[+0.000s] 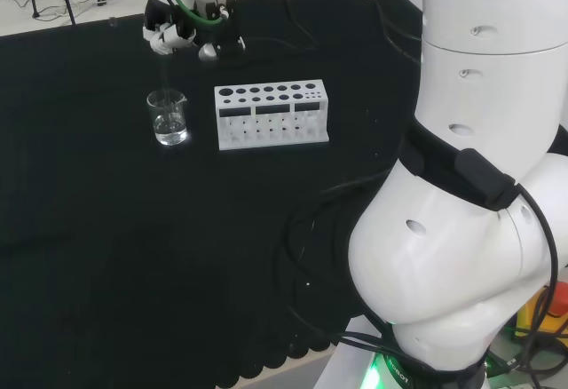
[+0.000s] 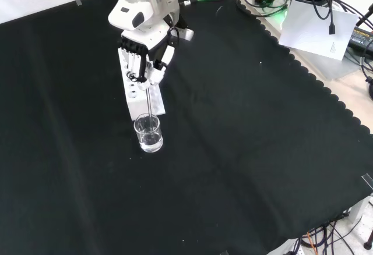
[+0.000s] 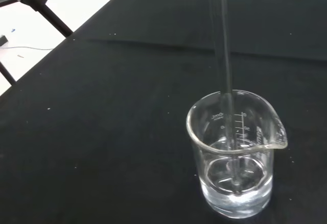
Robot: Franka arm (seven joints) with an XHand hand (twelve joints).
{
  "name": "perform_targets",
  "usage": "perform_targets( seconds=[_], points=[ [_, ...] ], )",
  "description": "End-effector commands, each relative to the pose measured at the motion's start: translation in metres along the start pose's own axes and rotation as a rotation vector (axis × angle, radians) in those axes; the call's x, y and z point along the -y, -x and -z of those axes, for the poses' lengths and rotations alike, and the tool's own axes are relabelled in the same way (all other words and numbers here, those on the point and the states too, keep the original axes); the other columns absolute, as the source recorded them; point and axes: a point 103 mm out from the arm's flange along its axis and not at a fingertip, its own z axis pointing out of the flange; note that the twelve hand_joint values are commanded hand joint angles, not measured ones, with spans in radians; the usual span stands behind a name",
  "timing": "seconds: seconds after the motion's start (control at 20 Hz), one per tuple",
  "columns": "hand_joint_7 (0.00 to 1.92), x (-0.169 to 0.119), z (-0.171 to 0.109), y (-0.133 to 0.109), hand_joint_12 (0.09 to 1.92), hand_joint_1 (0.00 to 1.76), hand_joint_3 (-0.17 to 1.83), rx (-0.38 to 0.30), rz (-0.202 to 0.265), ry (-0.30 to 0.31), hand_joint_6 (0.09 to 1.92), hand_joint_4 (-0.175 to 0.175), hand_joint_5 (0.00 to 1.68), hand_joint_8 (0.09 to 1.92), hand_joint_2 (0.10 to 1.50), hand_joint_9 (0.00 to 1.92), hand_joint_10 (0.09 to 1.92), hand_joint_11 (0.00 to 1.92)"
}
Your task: Stir in the beaker to the left of the white test tube rack with the glass rod.
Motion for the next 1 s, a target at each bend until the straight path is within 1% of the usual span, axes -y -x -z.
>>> perform_targets(
  seconds=[0.05, 0.15, 0.2, 0.45, 0.7, 0.8, 0.9, 1.0],
  points=[
    [1.11, -0.014, 0.002, -0.008, 0.76, 1.3, 0.0, -0.001, 0.014, 0.004, 0.52, -0.175, 1.09, 1.11, 1.07, 1.57, 0.89, 1.61],
    [1.11, -0.023, 0.005, -0.008, 0.76, 1.3, 0.0, 0.003, 0.018, 0.008, 0.52, -0.175, 1.09, 1.11, 1.07, 1.56, 0.89, 1.61],
    [1.11, -0.026, 0.007, -0.004, 0.76, 1.3, 0.0, -0.001, 0.02, 0.012, 0.52, -0.175, 1.09, 1.11, 1.07, 1.57, 0.89, 1.61],
    [1.11, -0.028, 0.01, 0.011, 0.76, 1.3, 0.0, -0.007, 0.006, 0.019, 0.52, -0.175, 1.09, 1.11, 1.07, 1.57, 0.89, 1.61],
    [1.11, -0.015, 0.014, 0.024, 0.77, 1.3, 0.0, -0.006, -0.023, 0.025, 0.52, -0.175, 1.09, 1.1, 1.07, 1.57, 0.89, 1.62],
    [1.11, -0.008, 0.016, 0.025, 0.77, 1.3, 0.0, 0.014, -0.063, 0.022, 0.52, -0.175, 1.09, 1.1, 1.07, 1.57, 0.89, 1.62],
    [1.11, -0.004, 0.017, 0.024, 0.77, 1.3, 0.0, 0.017, -0.063, 0.02, 0.53, -0.175, 1.09, 1.1, 1.07, 1.57, 0.89, 1.62],
    [1.11, 0.002, 0.018, 0.019, 0.77, 1.3, 0.0, 0.019, -0.053, 0.023, 0.53, -0.175, 1.09, 1.1, 1.07, 1.57, 0.89, 1.62]
  ],
)
